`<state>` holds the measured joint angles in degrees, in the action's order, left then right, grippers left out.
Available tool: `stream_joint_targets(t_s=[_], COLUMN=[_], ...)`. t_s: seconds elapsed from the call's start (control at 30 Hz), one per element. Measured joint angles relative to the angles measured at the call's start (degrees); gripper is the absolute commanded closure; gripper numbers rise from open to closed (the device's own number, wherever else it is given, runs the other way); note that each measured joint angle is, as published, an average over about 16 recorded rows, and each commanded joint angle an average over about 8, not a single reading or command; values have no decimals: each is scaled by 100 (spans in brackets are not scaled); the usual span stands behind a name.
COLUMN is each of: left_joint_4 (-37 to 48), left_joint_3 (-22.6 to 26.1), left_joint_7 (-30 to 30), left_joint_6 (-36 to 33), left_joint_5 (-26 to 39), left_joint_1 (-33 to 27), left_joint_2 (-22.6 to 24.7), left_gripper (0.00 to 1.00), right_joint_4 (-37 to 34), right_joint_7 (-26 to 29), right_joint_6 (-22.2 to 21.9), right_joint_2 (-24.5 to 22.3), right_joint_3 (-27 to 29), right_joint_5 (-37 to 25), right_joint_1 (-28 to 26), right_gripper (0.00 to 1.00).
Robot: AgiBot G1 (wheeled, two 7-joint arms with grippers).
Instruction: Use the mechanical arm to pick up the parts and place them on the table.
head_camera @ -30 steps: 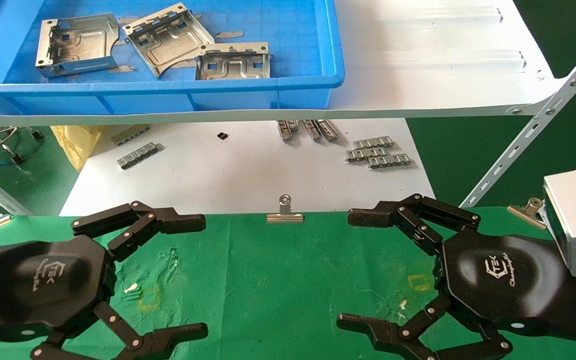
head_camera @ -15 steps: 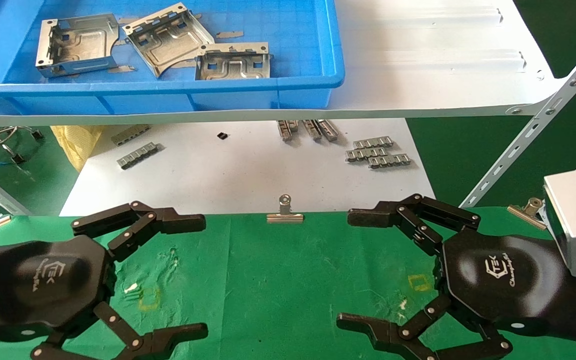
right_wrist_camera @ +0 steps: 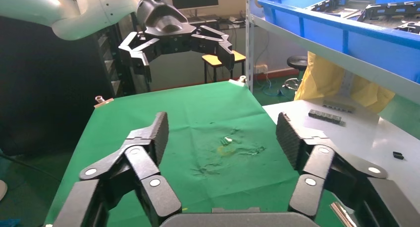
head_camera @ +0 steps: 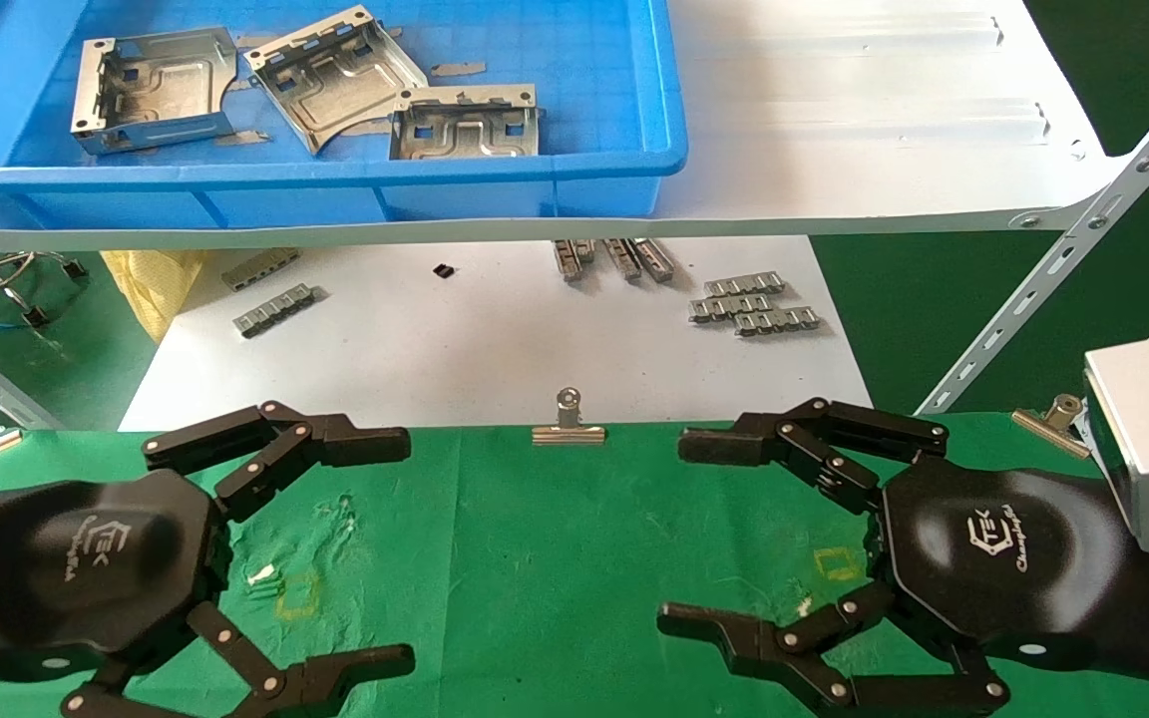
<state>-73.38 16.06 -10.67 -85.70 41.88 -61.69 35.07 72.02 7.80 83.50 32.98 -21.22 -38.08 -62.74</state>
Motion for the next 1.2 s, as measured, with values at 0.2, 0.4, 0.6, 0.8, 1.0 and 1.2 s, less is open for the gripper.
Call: stream_joint_targets(t_s=[0.2, 0.4, 0.6, 0.8, 1.0, 1.2], left_joint_4=[0, -2, 6, 133, 690, 1904], left_joint_3=[0, -2, -26, -55, 55, 410], left_joint_7=[0, -1, -10, -76, -221, -288], left_joint_6=[0, 1, 45, 206, 469, 770], left_joint_5=[0, -4, 9, 121, 515, 1279], left_joint_1=[0, -3, -160, -654, -1617, -2848], left_joint_2=[0, 1, 29, 118, 404, 951], left_gripper=[0, 0, 0, 0, 0, 0], right_joint_4=[0, 0, 0, -1, -1, -1], right_joint_7=[0, 0, 0, 0, 0, 0], right_joint_6=[0, 0, 0, 0, 0, 0], right_joint_2=[0, 0, 0, 0, 0, 0], right_joint_3=[0, 0, 0, 0, -1, -1], right_joint_5=[0, 0, 0, 0, 0, 0], right_joint_1=[0, 0, 0, 0, 0, -1], right_gripper=[100, 100, 100, 100, 100, 100])
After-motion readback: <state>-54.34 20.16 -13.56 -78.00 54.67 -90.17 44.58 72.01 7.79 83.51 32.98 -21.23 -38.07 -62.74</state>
